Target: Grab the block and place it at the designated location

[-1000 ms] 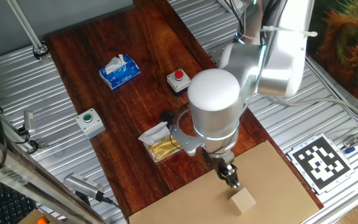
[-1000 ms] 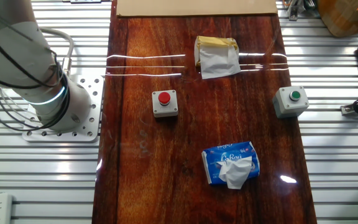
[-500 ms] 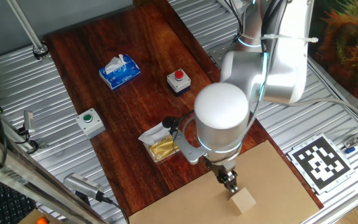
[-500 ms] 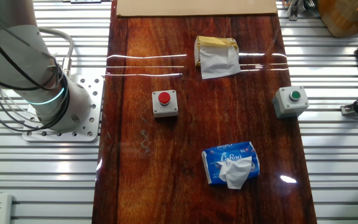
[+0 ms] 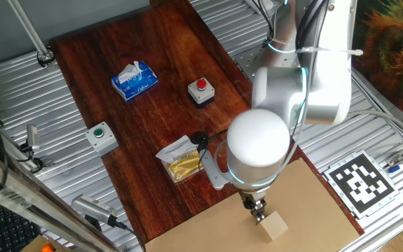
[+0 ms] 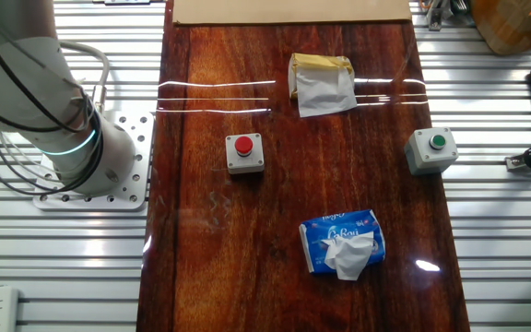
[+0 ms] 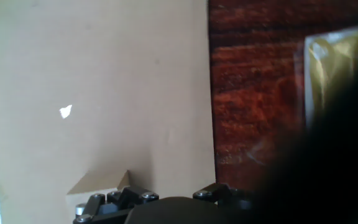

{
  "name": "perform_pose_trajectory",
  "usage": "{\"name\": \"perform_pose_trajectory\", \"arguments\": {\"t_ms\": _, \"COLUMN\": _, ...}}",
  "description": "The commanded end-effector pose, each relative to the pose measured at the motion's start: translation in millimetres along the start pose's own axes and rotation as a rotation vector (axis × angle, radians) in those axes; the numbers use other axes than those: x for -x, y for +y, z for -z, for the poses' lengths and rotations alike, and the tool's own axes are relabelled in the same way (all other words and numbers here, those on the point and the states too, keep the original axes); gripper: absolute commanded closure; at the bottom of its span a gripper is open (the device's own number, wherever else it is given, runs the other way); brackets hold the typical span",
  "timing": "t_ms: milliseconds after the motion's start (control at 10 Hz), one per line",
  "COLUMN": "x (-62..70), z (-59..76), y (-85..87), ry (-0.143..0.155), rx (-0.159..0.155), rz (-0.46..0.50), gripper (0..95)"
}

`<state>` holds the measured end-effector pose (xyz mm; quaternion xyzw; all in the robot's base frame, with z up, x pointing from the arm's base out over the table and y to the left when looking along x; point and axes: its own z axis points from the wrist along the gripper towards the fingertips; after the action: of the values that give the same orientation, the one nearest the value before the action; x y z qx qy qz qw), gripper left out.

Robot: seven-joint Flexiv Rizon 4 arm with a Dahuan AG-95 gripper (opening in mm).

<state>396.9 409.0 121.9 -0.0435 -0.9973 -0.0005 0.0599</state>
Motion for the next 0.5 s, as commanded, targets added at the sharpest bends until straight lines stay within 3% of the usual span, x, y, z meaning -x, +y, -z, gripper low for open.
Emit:
{"name": "perform_pose_trajectory", "arguments": {"t_ms": 100, "x": -0.8, "z": 0.0, "y": -1.7, "ry": -0.001, "rx": 0.003, "rz": 0.002, "gripper": 19.0}}
{"name": "perform_pose_trajectory", "arguments": {"t_ms": 500, "x": -1.2, "z": -0.1, "y": -1.7, "ry": -0.002, "rx": 0.005, "rz": 0.027, "gripper": 19.0}}
